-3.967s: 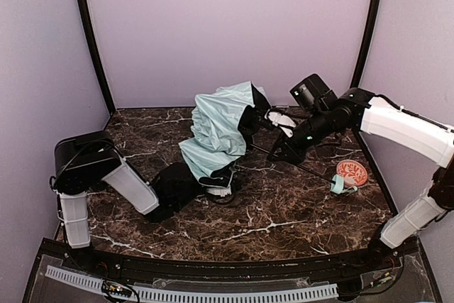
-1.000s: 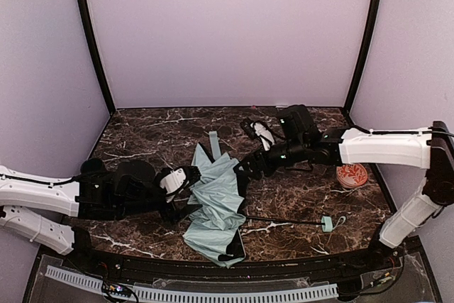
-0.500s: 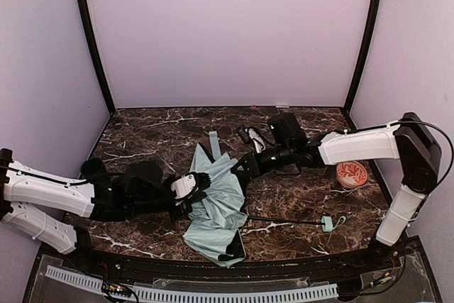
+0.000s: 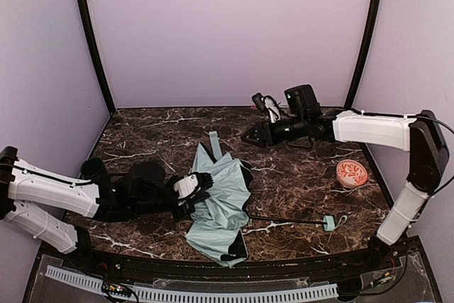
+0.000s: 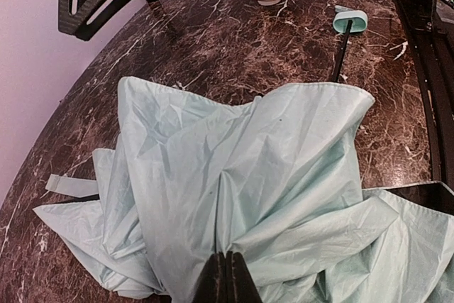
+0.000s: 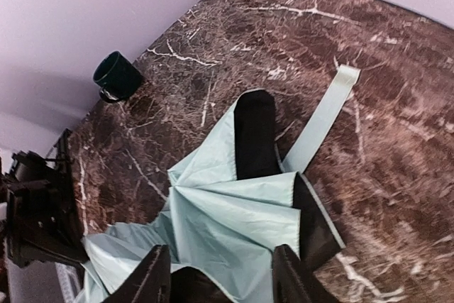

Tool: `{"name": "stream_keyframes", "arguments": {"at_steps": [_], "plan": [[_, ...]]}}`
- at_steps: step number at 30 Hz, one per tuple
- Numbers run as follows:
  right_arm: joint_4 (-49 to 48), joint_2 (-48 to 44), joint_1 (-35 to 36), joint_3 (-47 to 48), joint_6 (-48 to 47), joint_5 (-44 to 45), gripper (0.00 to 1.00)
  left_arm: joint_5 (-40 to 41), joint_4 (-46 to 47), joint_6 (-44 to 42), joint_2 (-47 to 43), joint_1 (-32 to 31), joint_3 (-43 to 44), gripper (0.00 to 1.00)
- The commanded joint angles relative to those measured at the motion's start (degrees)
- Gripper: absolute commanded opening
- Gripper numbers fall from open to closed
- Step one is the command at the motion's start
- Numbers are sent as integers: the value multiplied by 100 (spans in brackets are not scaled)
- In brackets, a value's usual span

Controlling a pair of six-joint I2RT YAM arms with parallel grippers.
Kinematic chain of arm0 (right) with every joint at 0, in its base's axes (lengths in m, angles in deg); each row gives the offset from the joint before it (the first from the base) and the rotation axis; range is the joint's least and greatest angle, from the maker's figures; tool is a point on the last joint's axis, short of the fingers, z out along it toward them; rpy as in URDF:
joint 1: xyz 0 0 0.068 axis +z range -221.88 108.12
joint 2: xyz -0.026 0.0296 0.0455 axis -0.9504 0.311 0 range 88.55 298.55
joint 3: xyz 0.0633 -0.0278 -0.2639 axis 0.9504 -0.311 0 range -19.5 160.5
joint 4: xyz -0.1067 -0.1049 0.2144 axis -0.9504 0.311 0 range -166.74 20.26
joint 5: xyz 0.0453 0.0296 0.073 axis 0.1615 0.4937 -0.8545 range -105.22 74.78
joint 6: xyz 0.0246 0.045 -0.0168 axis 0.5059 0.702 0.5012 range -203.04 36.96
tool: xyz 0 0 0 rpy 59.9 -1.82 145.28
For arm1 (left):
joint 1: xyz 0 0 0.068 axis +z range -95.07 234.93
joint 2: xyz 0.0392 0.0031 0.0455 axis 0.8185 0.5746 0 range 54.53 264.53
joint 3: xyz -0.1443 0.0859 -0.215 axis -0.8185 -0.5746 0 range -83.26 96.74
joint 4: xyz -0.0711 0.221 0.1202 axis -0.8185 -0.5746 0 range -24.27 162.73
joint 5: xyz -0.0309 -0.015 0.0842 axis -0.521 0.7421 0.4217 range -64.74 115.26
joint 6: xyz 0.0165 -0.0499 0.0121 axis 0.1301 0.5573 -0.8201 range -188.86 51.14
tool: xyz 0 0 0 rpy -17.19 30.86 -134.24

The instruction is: Put away the umbrella

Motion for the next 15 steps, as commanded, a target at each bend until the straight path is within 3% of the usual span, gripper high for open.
{"name": "stream_keyframes", "arguments": {"at_steps": [1,5,8,10,15], "plan": [[654,-521,-45,-111,-29,545,55,301,37,146,41,-14,-78,0],[643,-1831,361,-1419,505,994,61,289,142,194,-19,-14,-174,3],[44,-2194,1025,-2175,1206,667,68,282,98,212,-158,-12,-164,37],[-404,-2245,1395,-2476,1563,386,75,319,-211,318,-340,-13,-37,52],[-745,-2242,1941,-2917,1521,413,73,207,-1329,984,-1078,-32,125,62]]}}
